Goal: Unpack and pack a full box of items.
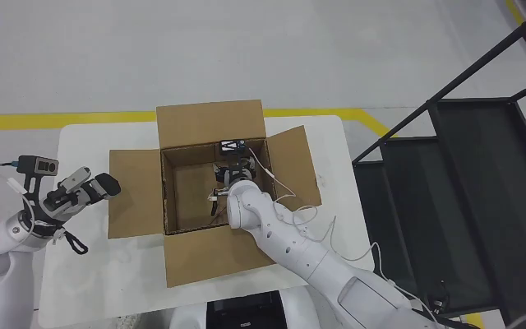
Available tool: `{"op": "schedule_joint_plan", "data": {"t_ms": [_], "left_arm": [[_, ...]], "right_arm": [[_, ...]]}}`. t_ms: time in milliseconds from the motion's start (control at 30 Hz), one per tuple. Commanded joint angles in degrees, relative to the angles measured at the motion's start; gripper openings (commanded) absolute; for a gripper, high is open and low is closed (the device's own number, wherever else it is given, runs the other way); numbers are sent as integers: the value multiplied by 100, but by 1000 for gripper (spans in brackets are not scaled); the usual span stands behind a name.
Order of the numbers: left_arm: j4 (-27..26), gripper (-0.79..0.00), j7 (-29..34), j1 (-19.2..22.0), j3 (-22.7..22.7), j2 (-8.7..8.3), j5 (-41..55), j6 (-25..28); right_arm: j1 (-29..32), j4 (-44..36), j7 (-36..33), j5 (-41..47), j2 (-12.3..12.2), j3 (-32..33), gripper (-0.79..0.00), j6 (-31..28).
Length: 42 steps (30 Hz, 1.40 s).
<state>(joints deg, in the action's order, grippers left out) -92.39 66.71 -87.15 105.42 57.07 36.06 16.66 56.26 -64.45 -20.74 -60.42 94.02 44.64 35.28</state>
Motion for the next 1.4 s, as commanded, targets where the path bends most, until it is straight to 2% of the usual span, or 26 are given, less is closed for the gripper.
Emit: {"op": "schedule_joint_plan", "data": {"t_ms": [0,1000,1367], "left_arm": [[0,0,0,0,0,0,0,0],[0,0,0,0,0,0,0,0],[0,0,0,0,0,0,0,0]], "right_arm": [[0,0,-1,0,0,0,0,0],[0,0,-1,0,0,0,0,0],[415,-425,-257,-242,-159,547,0,-84]]}}
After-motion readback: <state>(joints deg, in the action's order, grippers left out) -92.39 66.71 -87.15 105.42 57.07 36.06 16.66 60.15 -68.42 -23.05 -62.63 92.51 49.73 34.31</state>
